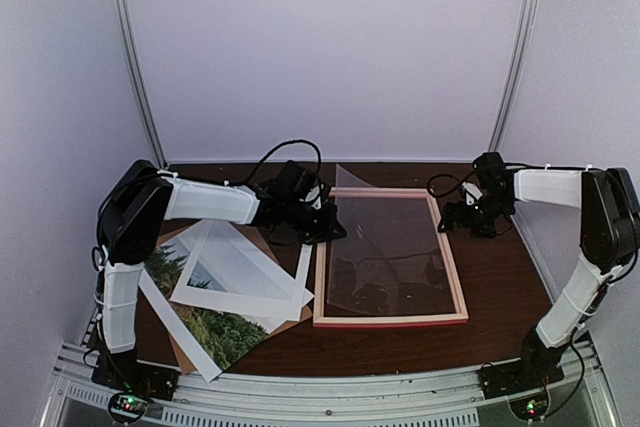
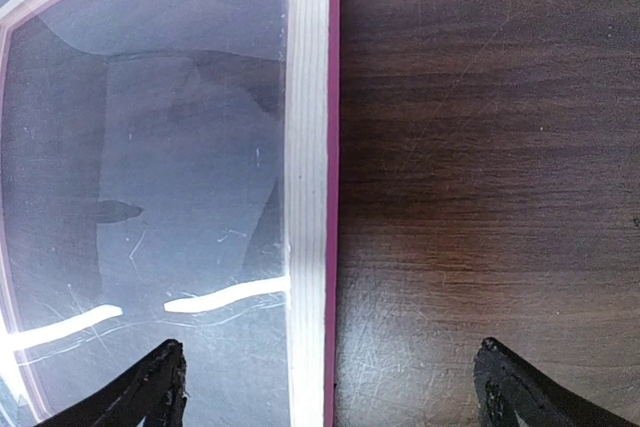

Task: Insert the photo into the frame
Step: Place the glass panel in the frame body.

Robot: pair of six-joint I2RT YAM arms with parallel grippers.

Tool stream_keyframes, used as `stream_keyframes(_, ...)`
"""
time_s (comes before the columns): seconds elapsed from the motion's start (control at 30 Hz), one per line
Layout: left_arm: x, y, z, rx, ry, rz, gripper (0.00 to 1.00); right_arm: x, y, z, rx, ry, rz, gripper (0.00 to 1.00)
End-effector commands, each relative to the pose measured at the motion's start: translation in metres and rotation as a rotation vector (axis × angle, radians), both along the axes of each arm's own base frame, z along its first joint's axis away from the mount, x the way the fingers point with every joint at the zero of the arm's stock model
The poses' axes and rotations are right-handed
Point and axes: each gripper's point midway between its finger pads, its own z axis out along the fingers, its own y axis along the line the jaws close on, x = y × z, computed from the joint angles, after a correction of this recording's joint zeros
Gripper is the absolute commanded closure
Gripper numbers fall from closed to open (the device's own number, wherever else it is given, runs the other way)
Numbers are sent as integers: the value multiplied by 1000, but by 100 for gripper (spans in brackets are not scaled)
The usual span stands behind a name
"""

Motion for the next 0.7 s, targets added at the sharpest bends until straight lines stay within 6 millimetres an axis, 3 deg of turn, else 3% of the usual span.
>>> stream_keyframes(0.0, 7, -6, 11, -27, -39, -21, 100, 6, -2, 5, -27, -16, -6, 0)
stream_keyframes(0.67, 4, -6, 10, -14, -32, -40, 100, 5, -7, 7, -51, -18, -20, 0)
